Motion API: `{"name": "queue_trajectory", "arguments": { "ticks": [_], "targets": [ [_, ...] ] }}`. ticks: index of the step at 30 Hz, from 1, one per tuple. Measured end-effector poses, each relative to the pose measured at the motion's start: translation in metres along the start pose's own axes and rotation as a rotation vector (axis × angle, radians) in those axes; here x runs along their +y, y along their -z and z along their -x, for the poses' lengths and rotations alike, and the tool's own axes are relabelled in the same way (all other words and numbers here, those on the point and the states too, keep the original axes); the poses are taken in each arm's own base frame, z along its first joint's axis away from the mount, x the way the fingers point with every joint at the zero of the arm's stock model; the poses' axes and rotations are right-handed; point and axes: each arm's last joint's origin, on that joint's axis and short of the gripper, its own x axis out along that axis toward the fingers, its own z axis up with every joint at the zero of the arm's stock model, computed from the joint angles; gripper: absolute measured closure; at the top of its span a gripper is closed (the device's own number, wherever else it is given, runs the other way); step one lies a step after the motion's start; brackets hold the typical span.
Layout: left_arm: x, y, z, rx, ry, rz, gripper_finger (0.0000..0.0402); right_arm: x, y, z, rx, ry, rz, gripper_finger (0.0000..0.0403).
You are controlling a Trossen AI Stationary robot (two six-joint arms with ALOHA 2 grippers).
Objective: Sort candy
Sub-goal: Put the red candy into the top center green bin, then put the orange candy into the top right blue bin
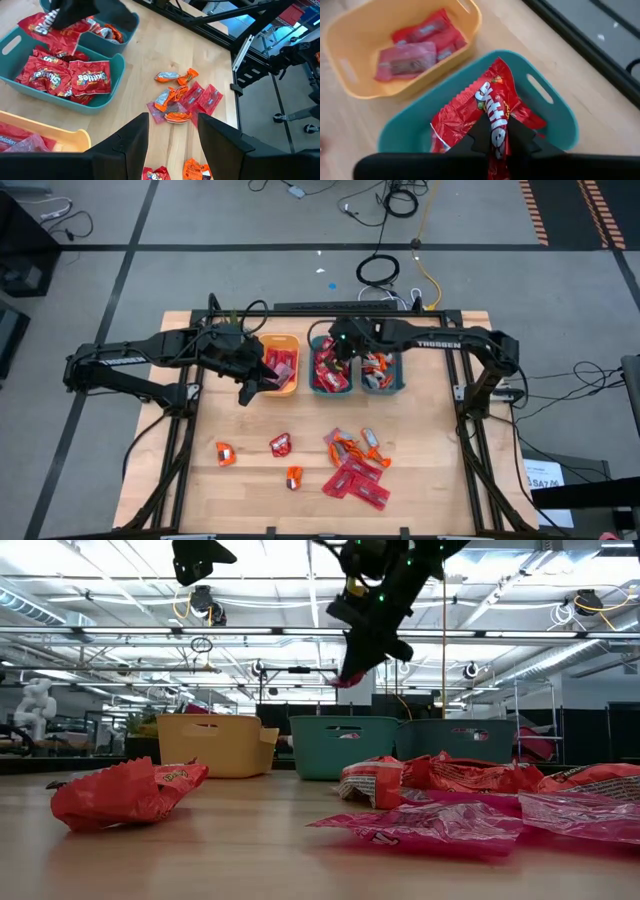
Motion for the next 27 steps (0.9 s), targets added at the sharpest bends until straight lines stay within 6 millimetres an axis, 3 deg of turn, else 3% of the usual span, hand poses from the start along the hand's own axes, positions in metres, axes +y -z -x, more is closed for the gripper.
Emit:
{"name": "queue_trajectory", "arguments": {
  "ticks": [8, 17, 21, 27],
  "targets": [
    [0.0, 0.0, 0.0, -0.001, 0.0, -0.001, 0.0223, -0.008, -0.002, -0.001, 0.012, -0.008, -0.033, 0.0305],
    [0.0, -0.001, 0.0, -0.011, 0.0, -0.012, 0.0223, -0.003, 0.001, 0.002, 0.046, -0.054, -0.076, 0.021],
    [0.0, -0.003, 0.0, -0.037, -0.036, -0.025, 0.0223, 0.004, 0.008, 0.014, 0.091, -0.068, -0.088, 0.0195],
    [0.001, -0.002, 0.0, -0.027, -0.038, -0.03, 0.0223, 0.02, 0.019, 0.047, 0.089, -0.049, -0.086, 0.0201]
  ]
}}
